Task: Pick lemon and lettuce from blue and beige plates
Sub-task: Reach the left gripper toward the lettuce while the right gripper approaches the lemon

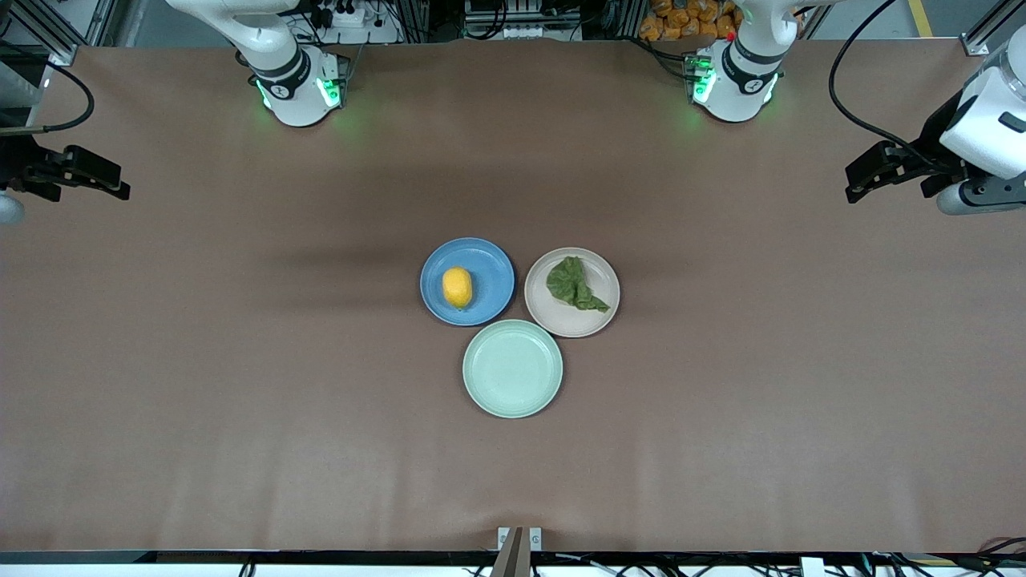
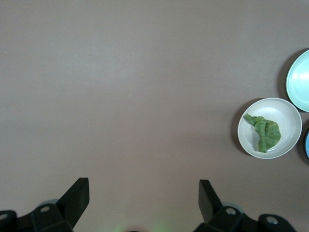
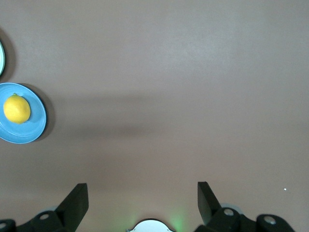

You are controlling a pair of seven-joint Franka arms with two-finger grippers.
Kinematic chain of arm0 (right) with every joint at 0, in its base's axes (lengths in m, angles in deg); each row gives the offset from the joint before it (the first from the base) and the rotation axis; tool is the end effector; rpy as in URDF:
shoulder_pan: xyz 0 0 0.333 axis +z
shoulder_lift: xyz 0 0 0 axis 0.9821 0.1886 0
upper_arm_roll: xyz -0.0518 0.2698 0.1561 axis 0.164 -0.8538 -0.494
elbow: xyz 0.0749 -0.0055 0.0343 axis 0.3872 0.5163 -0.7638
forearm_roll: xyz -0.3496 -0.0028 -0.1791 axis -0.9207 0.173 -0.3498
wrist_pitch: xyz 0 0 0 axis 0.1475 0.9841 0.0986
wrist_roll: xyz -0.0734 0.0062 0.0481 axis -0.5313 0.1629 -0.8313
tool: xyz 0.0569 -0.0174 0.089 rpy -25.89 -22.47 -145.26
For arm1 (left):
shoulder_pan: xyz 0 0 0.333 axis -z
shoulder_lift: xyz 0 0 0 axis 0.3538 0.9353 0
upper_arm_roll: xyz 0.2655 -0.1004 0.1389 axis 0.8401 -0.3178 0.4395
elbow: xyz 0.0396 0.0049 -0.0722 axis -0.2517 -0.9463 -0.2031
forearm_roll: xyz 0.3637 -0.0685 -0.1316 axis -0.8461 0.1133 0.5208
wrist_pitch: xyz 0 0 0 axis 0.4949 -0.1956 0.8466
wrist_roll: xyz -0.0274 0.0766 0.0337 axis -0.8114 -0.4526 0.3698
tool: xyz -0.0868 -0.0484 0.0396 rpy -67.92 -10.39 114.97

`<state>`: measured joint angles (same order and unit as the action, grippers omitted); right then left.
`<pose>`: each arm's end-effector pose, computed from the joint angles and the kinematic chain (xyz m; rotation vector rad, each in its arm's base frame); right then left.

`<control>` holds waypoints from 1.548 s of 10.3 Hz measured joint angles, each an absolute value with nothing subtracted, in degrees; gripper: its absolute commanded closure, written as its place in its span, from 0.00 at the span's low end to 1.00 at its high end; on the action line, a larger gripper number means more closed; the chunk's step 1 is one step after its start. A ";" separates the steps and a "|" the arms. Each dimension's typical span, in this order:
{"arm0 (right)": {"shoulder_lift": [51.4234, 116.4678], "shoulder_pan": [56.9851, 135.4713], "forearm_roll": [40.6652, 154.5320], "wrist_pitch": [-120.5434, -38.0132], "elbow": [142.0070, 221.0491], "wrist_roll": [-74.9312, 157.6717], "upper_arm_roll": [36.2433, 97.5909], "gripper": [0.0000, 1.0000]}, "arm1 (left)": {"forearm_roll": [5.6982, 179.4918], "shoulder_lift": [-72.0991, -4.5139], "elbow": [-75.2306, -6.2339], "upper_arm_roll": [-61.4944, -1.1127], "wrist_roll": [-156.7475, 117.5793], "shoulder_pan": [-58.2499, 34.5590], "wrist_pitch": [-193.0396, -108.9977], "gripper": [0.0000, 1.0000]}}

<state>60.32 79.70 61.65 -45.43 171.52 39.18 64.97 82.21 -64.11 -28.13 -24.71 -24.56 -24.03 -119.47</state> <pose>0.5375 -0.0255 0.6233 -3.1120 0.0001 0.1934 0.5403 -0.0765 0.6443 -3.1115 -0.0866 0.0310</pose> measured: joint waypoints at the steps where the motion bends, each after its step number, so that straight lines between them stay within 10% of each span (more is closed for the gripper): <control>1: 60.32 79.71 61.65 -45.43 171.52 39.18 64.97 0.00 | 81.62 -64.11 -28.13 -24.72 -24.56 -24.03 -119.17 0.00; 16: 68.50 84.29 63.20 -47.43 172.05 37.81 64.99 0.00 | 85.35 -42.58 -30.00 -27.03 -54.42 -9.70 -133.54 0.00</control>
<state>68.50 84.29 63.20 -47.43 172.05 37.81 64.99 85.35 -42.58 -30.00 -27.03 -54.42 -9.70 -133.54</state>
